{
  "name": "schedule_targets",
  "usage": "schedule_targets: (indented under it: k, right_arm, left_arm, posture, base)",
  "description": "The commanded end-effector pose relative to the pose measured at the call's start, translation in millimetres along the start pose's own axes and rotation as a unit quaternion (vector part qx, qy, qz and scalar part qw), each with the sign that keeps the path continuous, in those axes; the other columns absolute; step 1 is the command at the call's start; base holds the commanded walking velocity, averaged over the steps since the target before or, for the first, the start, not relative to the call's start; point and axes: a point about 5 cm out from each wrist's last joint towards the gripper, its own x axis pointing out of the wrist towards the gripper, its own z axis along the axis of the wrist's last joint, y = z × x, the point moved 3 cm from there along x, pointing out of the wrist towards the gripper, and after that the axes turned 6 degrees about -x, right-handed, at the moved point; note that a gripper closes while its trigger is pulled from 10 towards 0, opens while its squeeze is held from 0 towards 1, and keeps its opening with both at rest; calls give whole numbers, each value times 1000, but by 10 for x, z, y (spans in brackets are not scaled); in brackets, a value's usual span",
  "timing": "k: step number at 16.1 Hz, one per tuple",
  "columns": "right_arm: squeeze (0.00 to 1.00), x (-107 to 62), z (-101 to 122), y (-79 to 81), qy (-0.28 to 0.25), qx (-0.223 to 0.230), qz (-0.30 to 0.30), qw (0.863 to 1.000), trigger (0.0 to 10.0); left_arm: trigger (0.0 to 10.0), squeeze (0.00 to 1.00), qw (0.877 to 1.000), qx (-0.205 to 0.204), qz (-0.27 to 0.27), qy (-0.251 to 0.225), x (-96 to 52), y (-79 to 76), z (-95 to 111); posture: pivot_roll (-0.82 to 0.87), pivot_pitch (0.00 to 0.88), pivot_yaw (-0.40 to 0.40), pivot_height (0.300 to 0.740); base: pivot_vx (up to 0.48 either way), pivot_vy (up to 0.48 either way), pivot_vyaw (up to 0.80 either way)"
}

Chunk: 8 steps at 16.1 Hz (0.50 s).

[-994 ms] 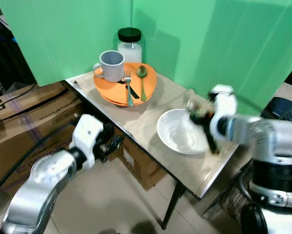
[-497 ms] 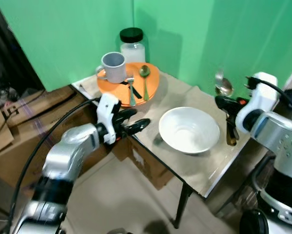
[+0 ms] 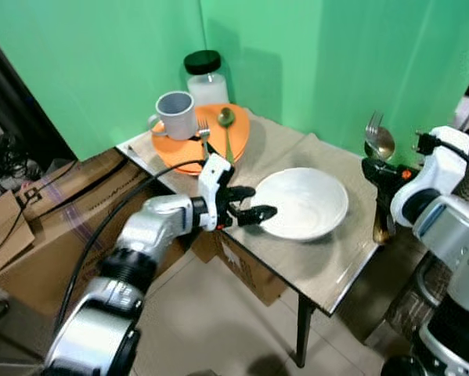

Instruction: Setting the table

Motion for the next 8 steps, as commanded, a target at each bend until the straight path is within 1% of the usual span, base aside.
schedule_targets:
  k: [1, 3, 4, 5, 8]
  right_arm:
    - [0, -29, 14, 34, -9, 2, 3, 1000, 0]
    - [0, -35, -9, 48, -9, 7, 3, 1000, 0]
    - [0, -36, -14, 53, -8, 7, 3, 1000, 0]
    - [0, -39, -16, 57, -9, 8, 3, 1000, 0]
    - [0, -47, -3, 52, -13, 8, 2, 1000, 0]
  left_arm:
    - [10000, 1000, 999, -13, 30, 14, -24, 103, -88]
    - [10000, 1000, 998, -34, 55, 21, -20, 187, -163]
    - [10000, 1000, 997, -37, 59, 23, -19, 204, -184]
    - [10000, 1000, 997, -38, 69, 24, -13, 235, -200]
    - [10000, 1000, 996, -27, 88, 12, -17, 290, -134]
  posture:
    - [-182, 0, 190, 740]
    - [-180, 0, 189, 740]
    - [-180, 0, 190, 740]
    - [-180, 0, 190, 740]
    - [-179, 0, 191, 740]
  base:
    - [0, 0, 0]
    - [0, 0, 0]
    - [0, 0, 0]
    - [0, 0, 0]
    - [0, 0, 0]
